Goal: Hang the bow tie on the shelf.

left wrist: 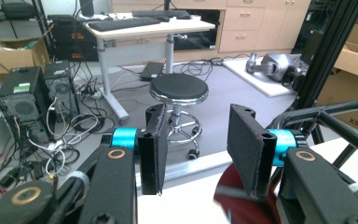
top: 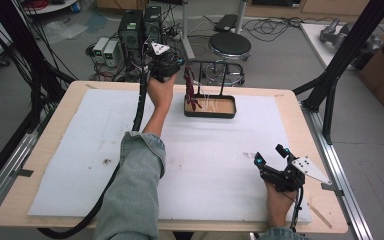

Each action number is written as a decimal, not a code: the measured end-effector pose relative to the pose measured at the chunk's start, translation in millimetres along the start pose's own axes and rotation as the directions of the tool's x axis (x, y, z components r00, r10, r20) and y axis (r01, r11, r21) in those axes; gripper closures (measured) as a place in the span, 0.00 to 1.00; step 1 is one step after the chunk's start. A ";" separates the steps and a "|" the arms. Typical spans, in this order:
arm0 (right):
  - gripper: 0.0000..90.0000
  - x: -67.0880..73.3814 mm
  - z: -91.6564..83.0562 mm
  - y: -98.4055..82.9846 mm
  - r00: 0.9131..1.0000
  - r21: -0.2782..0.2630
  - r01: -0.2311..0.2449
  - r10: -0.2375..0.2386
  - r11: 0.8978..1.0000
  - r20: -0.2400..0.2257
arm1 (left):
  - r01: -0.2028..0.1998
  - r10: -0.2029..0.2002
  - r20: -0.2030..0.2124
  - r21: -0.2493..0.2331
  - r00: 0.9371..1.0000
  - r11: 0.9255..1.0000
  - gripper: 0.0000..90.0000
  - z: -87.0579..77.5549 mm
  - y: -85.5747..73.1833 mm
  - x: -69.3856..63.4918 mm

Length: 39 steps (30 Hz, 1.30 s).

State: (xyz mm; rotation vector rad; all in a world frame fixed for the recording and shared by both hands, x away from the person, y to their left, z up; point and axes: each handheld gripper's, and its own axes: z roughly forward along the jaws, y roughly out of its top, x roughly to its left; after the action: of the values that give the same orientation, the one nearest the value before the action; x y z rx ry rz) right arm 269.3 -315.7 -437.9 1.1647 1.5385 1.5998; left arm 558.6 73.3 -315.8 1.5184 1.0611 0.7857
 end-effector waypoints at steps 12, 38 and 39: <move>0.12 -0.4 0.0 0.2 1.000 -0.006 0.002 -0.002 1.000 0.005 | -0.092 0.094 0.031 -0.044 0.995 0.995 0.60 -26.9 24.7 3.2; 0.12 0.1 -0.4 0.4 1.000 -0.008 0.000 0.001 1.000 0.014 | -0.067 0.078 0.082 -0.129 0.994 0.989 0.25 -130.3 44.9 48.7; 0.12 0.1 -0.4 0.5 1.000 -0.008 0.003 -0.003 1.000 0.014 | -0.065 0.076 0.087 -0.126 0.993 0.990 0.24 -134.5 44.3 50.9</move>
State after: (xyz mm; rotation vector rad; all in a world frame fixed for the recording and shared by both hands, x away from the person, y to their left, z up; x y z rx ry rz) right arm 268.9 -315.9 -437.4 1.1662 1.5232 1.5909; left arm 467.0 171.0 -247.2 1.4786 0.8795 0.8079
